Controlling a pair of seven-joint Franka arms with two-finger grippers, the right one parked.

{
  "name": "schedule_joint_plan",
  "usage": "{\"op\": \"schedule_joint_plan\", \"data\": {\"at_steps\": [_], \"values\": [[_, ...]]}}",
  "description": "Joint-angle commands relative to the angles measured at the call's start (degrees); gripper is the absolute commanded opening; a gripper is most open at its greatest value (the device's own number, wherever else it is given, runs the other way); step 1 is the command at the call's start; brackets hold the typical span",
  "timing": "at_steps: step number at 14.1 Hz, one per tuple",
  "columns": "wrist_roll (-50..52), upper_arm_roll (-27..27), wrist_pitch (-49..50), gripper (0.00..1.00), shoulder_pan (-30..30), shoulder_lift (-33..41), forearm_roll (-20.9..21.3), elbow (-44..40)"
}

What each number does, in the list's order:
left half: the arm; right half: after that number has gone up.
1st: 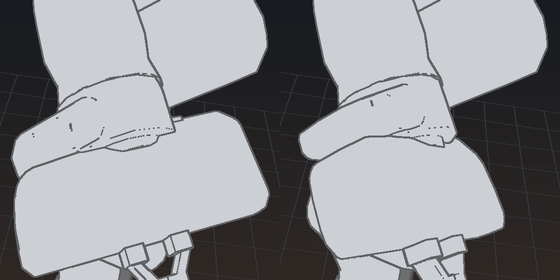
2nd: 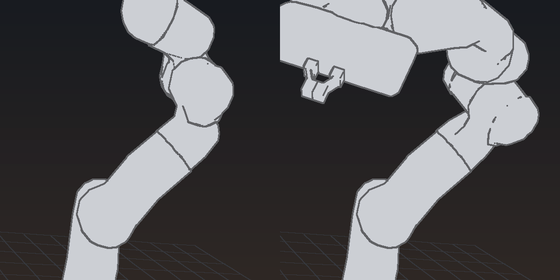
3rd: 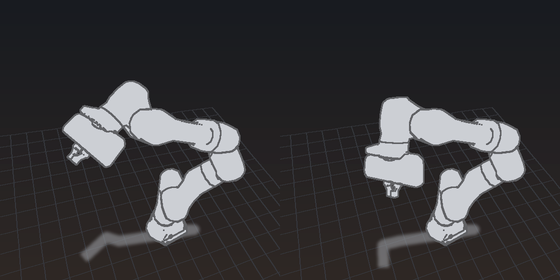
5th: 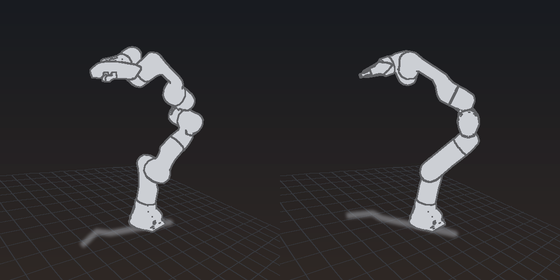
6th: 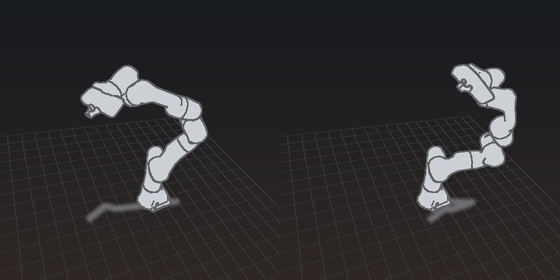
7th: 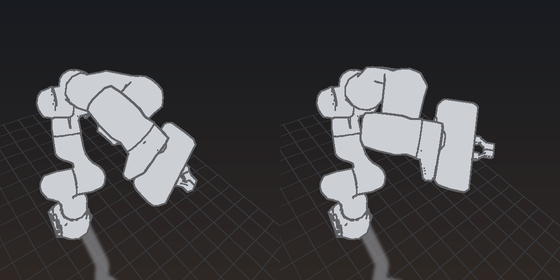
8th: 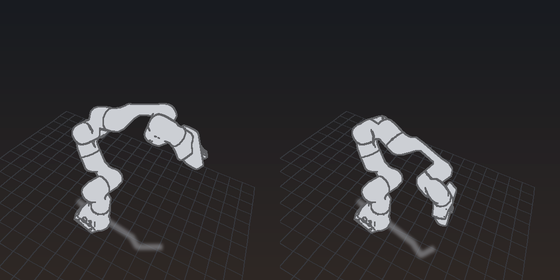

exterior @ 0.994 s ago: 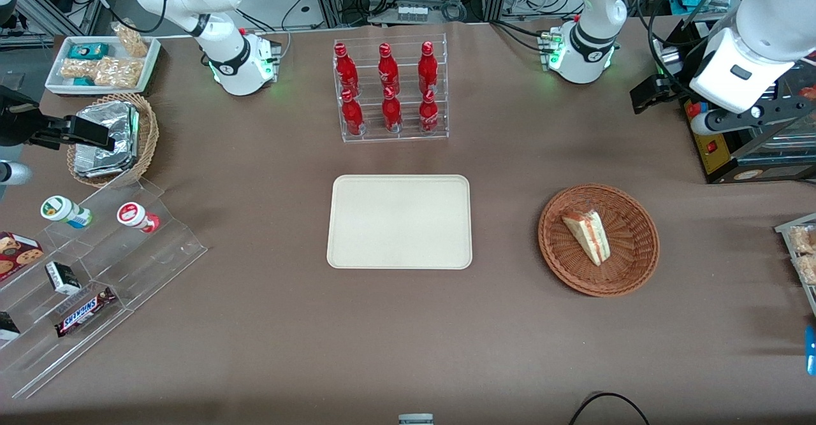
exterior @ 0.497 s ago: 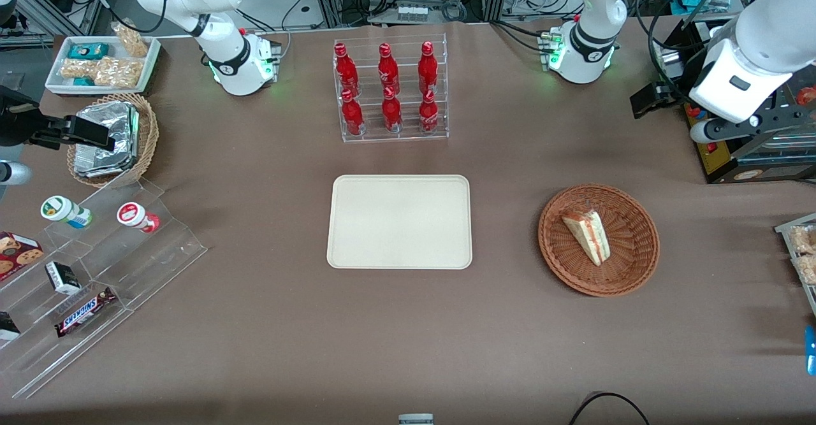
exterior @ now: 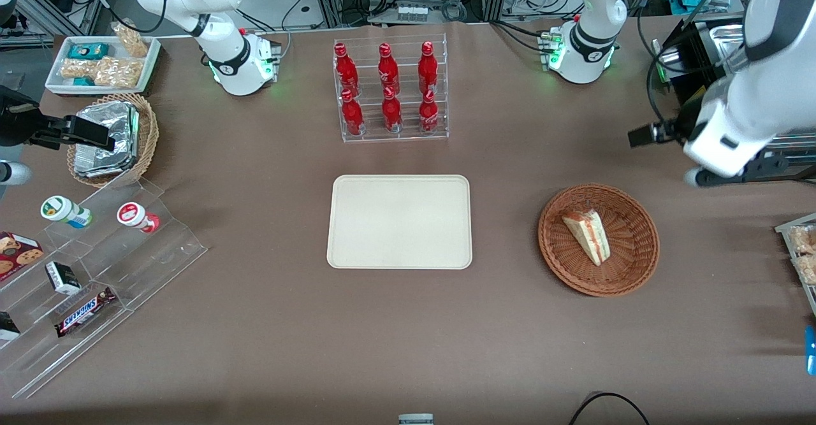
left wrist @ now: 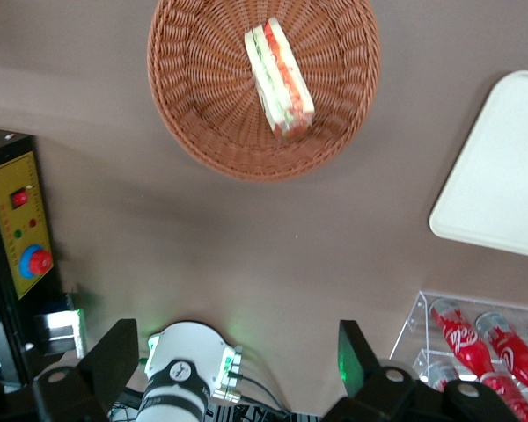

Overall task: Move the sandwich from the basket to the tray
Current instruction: 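Move the left gripper toward the sandwich in the wicker basket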

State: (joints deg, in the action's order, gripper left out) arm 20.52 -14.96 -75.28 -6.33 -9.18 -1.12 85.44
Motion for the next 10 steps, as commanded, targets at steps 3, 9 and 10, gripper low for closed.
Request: {"op": "schedule_joint_plan", "data": {"at_steps": [3, 9, 10], "values": [[2.67, -0.5, -9.67, 1.0, -2.9, -1.01, 0.51, 7.16], [8.37, -0.59, -30.94, 1.0, -2.64, -2.5, -0.46, 20.45], [10.39, -0.68, -33.5, 1.0, -2.46, -3.46, -0.63, 21.25]]}}
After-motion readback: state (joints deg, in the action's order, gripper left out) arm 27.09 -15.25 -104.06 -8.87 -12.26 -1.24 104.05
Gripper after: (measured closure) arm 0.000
